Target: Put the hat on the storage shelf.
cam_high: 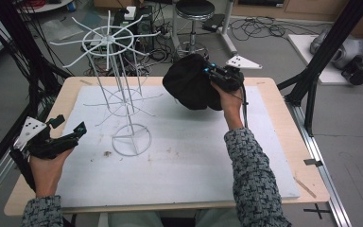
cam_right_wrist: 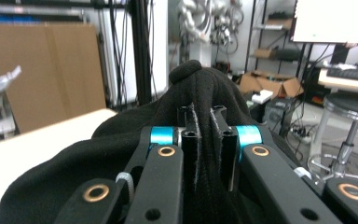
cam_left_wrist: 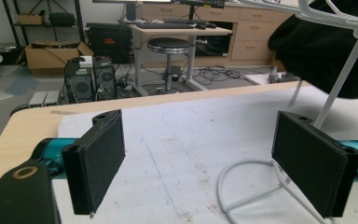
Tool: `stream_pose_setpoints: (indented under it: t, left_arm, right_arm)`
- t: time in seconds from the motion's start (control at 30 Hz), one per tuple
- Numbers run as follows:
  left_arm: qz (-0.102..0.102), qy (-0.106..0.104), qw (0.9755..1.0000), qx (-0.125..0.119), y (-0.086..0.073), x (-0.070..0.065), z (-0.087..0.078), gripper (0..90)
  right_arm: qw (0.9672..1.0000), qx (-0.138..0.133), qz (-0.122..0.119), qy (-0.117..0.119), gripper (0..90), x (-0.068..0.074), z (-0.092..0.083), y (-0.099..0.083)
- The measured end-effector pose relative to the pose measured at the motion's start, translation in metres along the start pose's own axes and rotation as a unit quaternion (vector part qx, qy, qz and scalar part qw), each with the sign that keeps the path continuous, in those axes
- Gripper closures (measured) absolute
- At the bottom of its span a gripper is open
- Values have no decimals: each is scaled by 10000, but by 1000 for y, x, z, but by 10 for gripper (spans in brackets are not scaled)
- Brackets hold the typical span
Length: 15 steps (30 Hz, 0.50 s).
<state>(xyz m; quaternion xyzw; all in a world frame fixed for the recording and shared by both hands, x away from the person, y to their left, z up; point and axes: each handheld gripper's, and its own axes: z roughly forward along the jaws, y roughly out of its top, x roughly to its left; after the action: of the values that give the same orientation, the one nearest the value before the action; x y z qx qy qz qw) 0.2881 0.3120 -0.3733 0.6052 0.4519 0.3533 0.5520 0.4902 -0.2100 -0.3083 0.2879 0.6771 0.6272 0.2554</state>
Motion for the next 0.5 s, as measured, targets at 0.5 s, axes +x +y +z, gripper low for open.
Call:
stream_pose_setpoints:
  t: [0.5]
  left_arm:
    - [19,19,10000,-20,1,1,-2,174]
  right_arm:
    - [9978,-635,13,-204,850,-10,-29,52]
